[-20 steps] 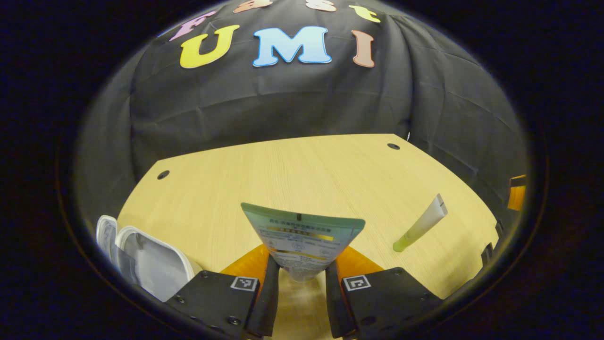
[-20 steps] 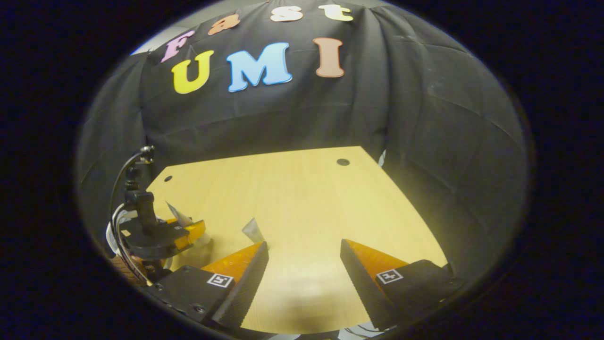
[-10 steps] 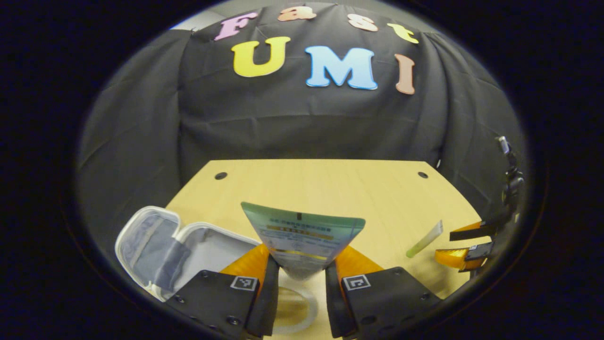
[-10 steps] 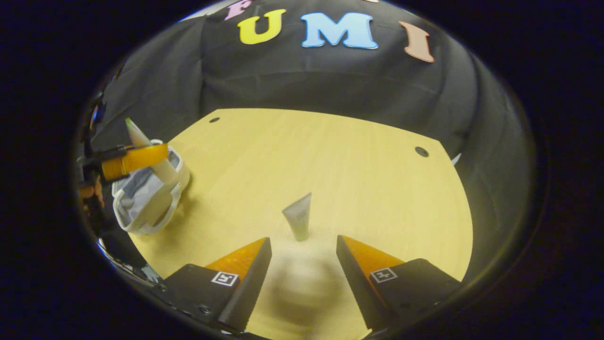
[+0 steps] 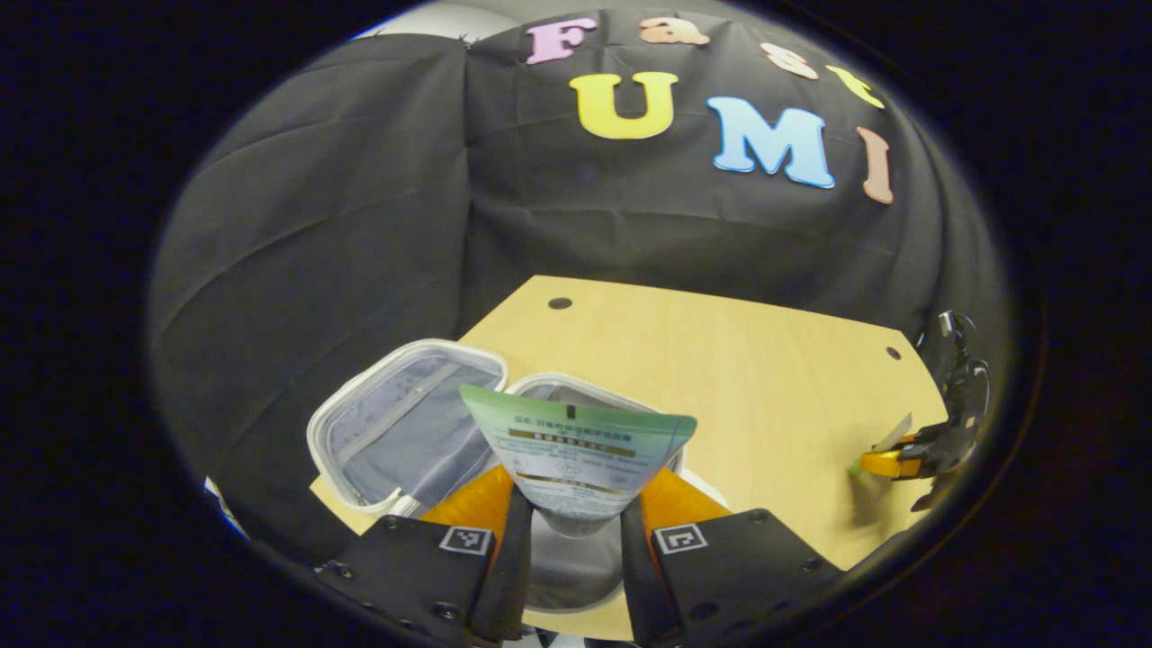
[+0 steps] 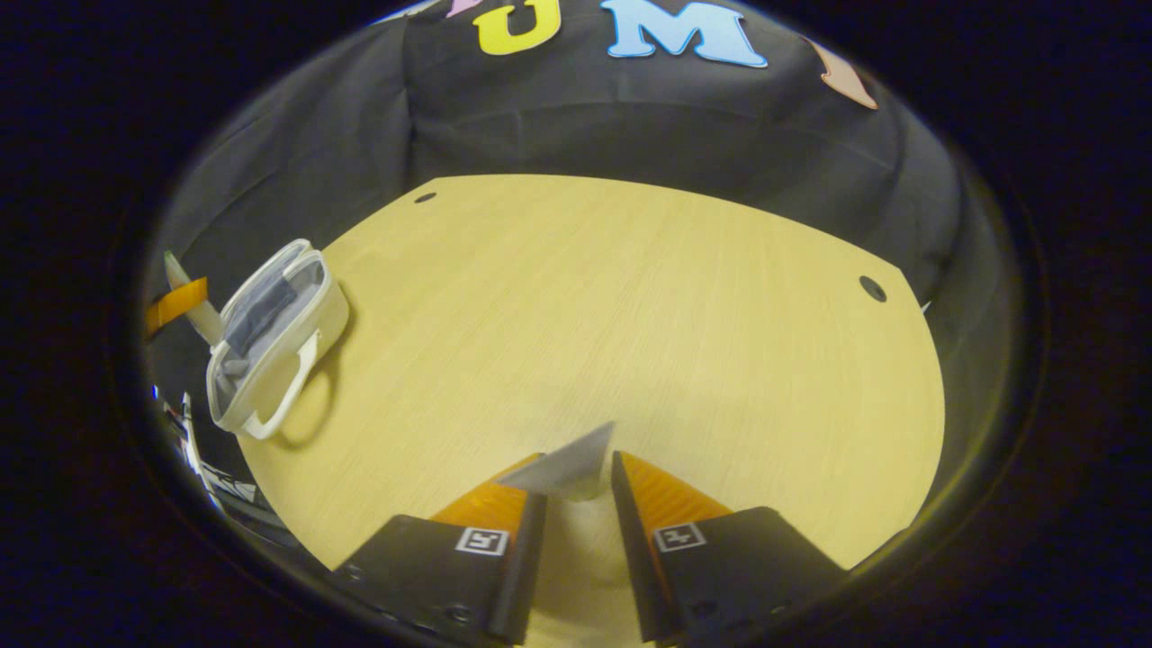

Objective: First open the suitcase, pack the skin care products into it, and then close the suitcase.

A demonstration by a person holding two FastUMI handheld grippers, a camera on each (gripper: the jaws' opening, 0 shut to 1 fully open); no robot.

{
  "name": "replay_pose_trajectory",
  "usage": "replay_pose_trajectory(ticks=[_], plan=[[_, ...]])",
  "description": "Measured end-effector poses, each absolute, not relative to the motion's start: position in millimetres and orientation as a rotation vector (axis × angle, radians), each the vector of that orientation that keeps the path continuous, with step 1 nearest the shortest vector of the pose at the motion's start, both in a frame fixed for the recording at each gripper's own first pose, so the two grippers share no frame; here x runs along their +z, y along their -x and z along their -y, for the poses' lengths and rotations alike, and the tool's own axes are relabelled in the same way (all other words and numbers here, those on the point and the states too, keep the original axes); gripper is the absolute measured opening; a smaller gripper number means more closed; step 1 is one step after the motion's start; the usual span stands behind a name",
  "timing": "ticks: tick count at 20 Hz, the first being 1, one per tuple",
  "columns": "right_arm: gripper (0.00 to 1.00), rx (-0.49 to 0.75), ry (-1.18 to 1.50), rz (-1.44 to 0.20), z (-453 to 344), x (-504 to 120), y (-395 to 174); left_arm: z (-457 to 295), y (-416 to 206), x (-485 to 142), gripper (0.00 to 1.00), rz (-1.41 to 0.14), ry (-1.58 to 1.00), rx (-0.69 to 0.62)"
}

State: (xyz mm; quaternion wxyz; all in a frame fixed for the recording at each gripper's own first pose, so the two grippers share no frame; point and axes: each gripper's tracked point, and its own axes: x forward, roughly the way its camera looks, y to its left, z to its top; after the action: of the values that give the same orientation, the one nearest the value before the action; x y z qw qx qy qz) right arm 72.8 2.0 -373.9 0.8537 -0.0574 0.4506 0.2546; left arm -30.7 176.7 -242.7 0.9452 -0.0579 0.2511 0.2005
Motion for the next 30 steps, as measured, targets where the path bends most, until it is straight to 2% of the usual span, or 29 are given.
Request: replay_pose_trajectory(ticks=[1,3,4,6,7,8,10,15,16,17,18,19,20,21,25,26,30], plan=[[0.34,0.538,0.11,-0.961,-2.9,-373.5,-71.6,-181.1,37.4,-245.9,0.51,-0.519,0.125,0.422],[0.27,0.535,0.098,-0.97,-3.4,-367.3,-66.4,-191.0,41.0,-250.6,0.51,-0.534,0.135,0.435],[0.3,0.54,0.086,-0.965,-4.7,-359.6,-66.4,-195.1,40.3,-252.4,0.51,-0.548,0.139,0.433],[0.27,0.568,0.038,-0.941,-17.5,-335.7,-61.3,-206.0,34.6,-262.5,0.51,-0.611,0.136,0.41],[0.3,0.591,0.009,-0.924,-27.9,-321.5,-57.1,-213.2,32.1,-268.6,0.51,-0.654,0.123,0.4],[0.27,0.614,-0.016,-0.909,-38.4,-306.4,-54.9,-221.4,31.2,-276.5,0.51,-0.699,0.109,0.39],[0.33,0.657,-0.06,-0.877,-63.3,-278.6,-46.8,-234.9,28.8,-289.8,0.53,-0.789,0.095,0.364],[0.27,0.818,-0.155,-0.879,-140.7,-232.0,-1.5,-260.6,27.0,-324.8,0.52,-1.037,0.001,0.276],[0.29,0.849,-0.156,-0.884,-154.6,-230.2,8.4,-263.8,23.6,-329.3,0.54,-1.056,-0.018,0.261],[0.29,0.879,-0.149,-0.891,-167.1,-229.8,19.4,-270.1,22.5,-327.2,0.56,-1.064,-0.055,0.272],[0.29,0.905,-0.14,-0.897,-179.1,-229.7,29.5,-276.4,17.2,-322.6,0.66,-1.052,-0.088,0.276],[0.26,0.928,-0.132,-0.903,-189.4,-227.2,38.6,-282.7,11.0,-316.1,0.77,-1.025,-0.121,0.278],[0.29,0.95,-0.128,-0.913,-199.7,-228.1,48.2,-286.0,6.7,-307.4,0.96,-0.996,-0.146,0.283],[0.29,0.969,-0.132,-0.921,-210.7,-225.5,56.0,-291.0,4.8,-299.5,0.99,-0.967,-0.159,0.291],[0.29,1.032,-0.153,-0.985,-255.2,-220.6,76.8,-311.0,20.2,-269.2,0.99,-0.861,-0.137,0.324],[0.26,1.043,-0.159,-1.007,-268.1,-220.4,80.1,-317.3,29.7,-261.0,0.99,-0.838,-0.123,0.335],[0.29,0.994,-0.233,-1.178,-316.2,-247.1,73.7,-345.4,84.2,-246.9,0.99,-0.809,-0.028,0.412]])
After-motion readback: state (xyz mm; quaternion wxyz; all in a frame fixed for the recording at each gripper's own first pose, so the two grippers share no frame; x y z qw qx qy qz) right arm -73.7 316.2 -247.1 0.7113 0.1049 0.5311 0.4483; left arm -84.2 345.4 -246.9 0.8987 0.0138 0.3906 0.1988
